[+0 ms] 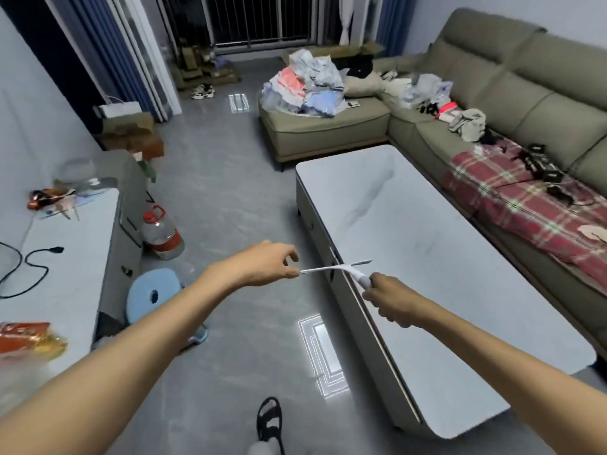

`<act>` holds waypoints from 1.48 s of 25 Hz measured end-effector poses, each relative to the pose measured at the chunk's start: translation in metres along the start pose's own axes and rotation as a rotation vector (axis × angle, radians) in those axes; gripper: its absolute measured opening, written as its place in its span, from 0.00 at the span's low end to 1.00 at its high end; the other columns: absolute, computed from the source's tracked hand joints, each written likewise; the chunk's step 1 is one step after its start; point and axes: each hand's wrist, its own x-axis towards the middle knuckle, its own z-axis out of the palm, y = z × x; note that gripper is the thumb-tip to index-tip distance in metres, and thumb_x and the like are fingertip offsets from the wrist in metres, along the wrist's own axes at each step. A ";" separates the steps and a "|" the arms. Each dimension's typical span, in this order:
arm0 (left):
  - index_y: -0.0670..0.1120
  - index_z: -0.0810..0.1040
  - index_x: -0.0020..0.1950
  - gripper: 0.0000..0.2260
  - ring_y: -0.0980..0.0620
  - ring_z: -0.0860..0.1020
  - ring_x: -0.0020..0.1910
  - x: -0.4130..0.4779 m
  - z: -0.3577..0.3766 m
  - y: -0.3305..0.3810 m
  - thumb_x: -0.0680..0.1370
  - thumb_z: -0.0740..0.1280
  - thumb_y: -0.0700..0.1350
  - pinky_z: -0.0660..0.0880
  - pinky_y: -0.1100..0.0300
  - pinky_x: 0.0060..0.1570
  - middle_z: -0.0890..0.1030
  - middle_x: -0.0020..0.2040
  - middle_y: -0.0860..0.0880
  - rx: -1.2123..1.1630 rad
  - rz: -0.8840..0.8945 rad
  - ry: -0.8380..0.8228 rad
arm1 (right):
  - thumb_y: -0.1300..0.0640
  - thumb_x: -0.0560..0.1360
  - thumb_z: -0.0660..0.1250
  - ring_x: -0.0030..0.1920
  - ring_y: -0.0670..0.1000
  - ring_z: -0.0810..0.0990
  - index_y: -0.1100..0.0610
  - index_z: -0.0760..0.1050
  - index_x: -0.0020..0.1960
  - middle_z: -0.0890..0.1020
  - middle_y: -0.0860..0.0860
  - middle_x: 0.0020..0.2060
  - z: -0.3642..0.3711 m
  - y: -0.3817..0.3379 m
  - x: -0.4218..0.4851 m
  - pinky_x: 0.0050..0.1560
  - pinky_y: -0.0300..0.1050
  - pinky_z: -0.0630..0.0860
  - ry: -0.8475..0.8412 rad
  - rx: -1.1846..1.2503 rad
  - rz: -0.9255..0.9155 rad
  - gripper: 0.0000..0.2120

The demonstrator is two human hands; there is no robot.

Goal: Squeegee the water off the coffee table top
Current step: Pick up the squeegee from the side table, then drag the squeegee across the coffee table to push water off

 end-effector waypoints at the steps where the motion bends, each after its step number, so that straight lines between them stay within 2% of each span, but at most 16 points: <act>1: 0.52 0.75 0.63 0.17 0.51 0.74 0.45 0.028 -0.017 -0.008 0.76 0.65 0.55 0.76 0.53 0.55 0.83 0.57 0.50 -0.006 0.033 -0.036 | 0.55 0.78 0.56 0.31 0.55 0.69 0.57 0.65 0.42 0.72 0.56 0.37 -0.012 -0.009 0.021 0.24 0.36 0.59 -0.001 0.042 0.039 0.08; 4: 0.50 0.75 0.61 0.15 0.49 0.76 0.51 0.110 -0.071 -0.019 0.76 0.64 0.54 0.75 0.51 0.55 0.82 0.58 0.49 0.049 0.127 -0.084 | 0.56 0.78 0.57 0.30 0.54 0.68 0.57 0.65 0.40 0.72 0.57 0.36 -0.049 -0.038 0.073 0.26 0.39 0.61 0.036 0.172 0.113 0.09; 7: 0.50 0.76 0.60 0.14 0.48 0.76 0.55 0.184 -0.107 -0.026 0.76 0.64 0.53 0.74 0.53 0.54 0.82 0.57 0.49 0.049 0.201 -0.106 | 0.47 0.80 0.57 0.25 0.52 0.66 0.56 0.62 0.38 0.71 0.55 0.32 -0.082 -0.056 0.128 0.22 0.35 0.59 0.064 0.262 0.171 0.16; 11: 0.52 0.76 0.60 0.14 0.47 0.77 0.57 0.303 -0.135 -0.051 0.75 0.65 0.54 0.74 0.53 0.56 0.82 0.58 0.49 0.084 0.220 -0.214 | 0.47 0.79 0.57 0.27 0.52 0.65 0.56 0.65 0.38 0.70 0.54 0.34 -0.114 -0.060 0.233 0.23 0.34 0.58 0.081 0.320 0.262 0.15; 15: 0.53 0.75 0.61 0.16 0.47 0.75 0.59 0.436 -0.179 -0.075 0.75 0.64 0.56 0.73 0.53 0.56 0.80 0.59 0.49 0.140 0.183 -0.249 | 0.51 0.79 0.56 0.26 0.52 0.64 0.56 0.64 0.40 0.69 0.55 0.34 -0.166 -0.070 0.362 0.23 0.36 0.58 0.053 0.312 0.272 0.12; 16: 0.53 0.75 0.59 0.14 0.47 0.75 0.58 0.463 -0.192 -0.077 0.76 0.64 0.55 0.73 0.53 0.56 0.81 0.58 0.50 0.152 0.183 -0.256 | 0.51 0.78 0.56 0.26 0.52 0.64 0.56 0.64 0.40 0.69 0.56 0.34 -0.183 -0.076 0.387 0.23 0.36 0.58 0.040 0.306 0.272 0.12; 18: 0.53 0.76 0.48 0.07 0.47 0.77 0.54 0.527 -0.225 -0.079 0.75 0.64 0.54 0.75 0.53 0.54 0.82 0.52 0.49 0.162 0.193 -0.207 | 0.50 0.78 0.57 0.25 0.52 0.63 0.56 0.63 0.40 0.69 0.56 0.33 -0.223 -0.091 0.442 0.23 0.36 0.58 0.053 0.324 0.278 0.13; 20: 0.53 0.72 0.39 0.07 0.47 0.76 0.47 0.584 -0.260 -0.074 0.75 0.64 0.53 0.75 0.53 0.48 0.81 0.43 0.49 0.109 0.178 -0.133 | 0.48 0.78 0.57 0.26 0.52 0.63 0.56 0.63 0.40 0.70 0.56 0.34 -0.265 -0.105 0.488 0.23 0.36 0.58 0.108 0.344 0.292 0.14; 22: 0.51 0.70 0.35 0.09 0.49 0.74 0.41 0.638 -0.286 -0.066 0.74 0.64 0.51 0.73 0.55 0.42 0.79 0.35 0.52 0.071 0.176 -0.111 | 0.47 0.77 0.56 0.27 0.53 0.64 0.56 0.63 0.40 0.71 0.57 0.34 -0.299 -0.115 0.531 0.23 0.37 0.58 0.154 0.371 0.309 0.14; 25: 0.51 0.70 0.33 0.09 0.48 0.78 0.40 0.726 -0.293 -0.069 0.72 0.64 0.52 0.76 0.54 0.43 0.81 0.36 0.52 0.031 0.155 -0.145 | 0.49 0.78 0.57 0.28 0.55 0.67 0.59 0.67 0.45 0.74 0.58 0.35 -0.324 -0.108 0.593 0.22 0.37 0.59 0.206 0.411 0.384 0.13; 27: 0.54 0.72 0.36 0.06 0.47 0.80 0.43 0.802 -0.284 -0.078 0.71 0.63 0.53 0.77 0.53 0.46 0.82 0.40 0.51 0.029 0.139 -0.212 | 0.51 0.79 0.57 0.27 0.54 0.68 0.60 0.68 0.47 0.74 0.57 0.36 -0.328 -0.096 0.641 0.21 0.36 0.60 0.212 0.460 0.481 0.11; 29: 0.57 0.75 0.45 0.04 0.47 0.79 0.50 0.879 -0.269 -0.089 0.73 0.63 0.53 0.76 0.54 0.49 0.82 0.48 0.50 0.057 0.139 -0.303 | 0.52 0.79 0.58 0.26 0.52 0.68 0.59 0.66 0.46 0.74 0.56 0.38 -0.328 -0.080 0.688 0.21 0.37 0.60 0.188 0.495 0.577 0.09; 32: 0.50 0.74 0.63 0.15 0.46 0.76 0.58 1.001 -0.243 -0.101 0.77 0.63 0.49 0.74 0.55 0.55 0.79 0.60 0.48 0.095 0.162 -0.374 | 0.52 0.80 0.57 0.28 0.53 0.68 0.59 0.66 0.48 0.73 0.57 0.39 -0.345 -0.056 0.773 0.23 0.38 0.60 0.230 0.562 0.686 0.09; 37: 0.45 0.69 0.69 0.19 0.45 0.75 0.61 1.139 -0.182 -0.110 0.78 0.63 0.46 0.72 0.55 0.58 0.75 0.65 0.44 0.157 0.167 -0.412 | 0.50 0.81 0.55 0.34 0.56 0.70 0.59 0.67 0.56 0.74 0.58 0.40 -0.381 -0.014 0.910 0.25 0.40 0.64 0.367 0.579 0.711 0.13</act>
